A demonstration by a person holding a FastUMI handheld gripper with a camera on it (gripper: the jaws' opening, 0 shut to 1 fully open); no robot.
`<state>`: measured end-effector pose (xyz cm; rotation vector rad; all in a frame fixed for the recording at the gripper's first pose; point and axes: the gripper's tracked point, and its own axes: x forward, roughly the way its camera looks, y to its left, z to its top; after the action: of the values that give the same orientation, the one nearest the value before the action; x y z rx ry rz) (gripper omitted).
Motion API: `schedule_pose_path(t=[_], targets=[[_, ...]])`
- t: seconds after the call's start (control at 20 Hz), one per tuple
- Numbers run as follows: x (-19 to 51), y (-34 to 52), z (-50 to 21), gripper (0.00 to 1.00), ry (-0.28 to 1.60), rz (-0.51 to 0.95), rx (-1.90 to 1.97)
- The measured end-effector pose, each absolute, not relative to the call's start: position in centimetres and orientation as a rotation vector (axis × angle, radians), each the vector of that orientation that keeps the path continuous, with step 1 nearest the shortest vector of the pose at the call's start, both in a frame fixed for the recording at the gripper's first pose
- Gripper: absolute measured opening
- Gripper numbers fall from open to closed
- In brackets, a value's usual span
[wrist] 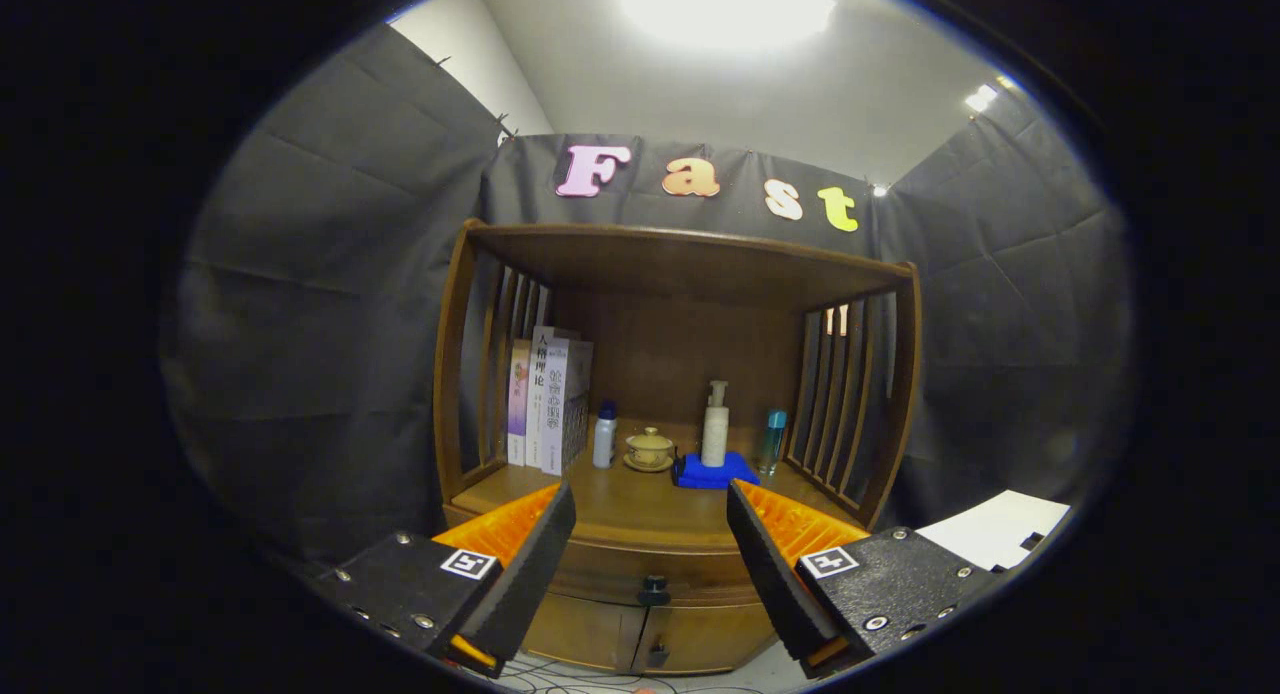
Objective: Pull open the drawer, take out the items inside it, and place them on the countertop above the cabinet.
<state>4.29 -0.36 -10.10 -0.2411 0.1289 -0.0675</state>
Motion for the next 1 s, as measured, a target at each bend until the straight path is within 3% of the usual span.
schedule_pose_path(t=[0.45, 1.0], targets=[[7.0, -6.3, -17.8, 0.95, 0.121, -0.195, -0.075], [10.0, -8.8, -30.3, 0.94, 0.289, -0.150, -0.147]])
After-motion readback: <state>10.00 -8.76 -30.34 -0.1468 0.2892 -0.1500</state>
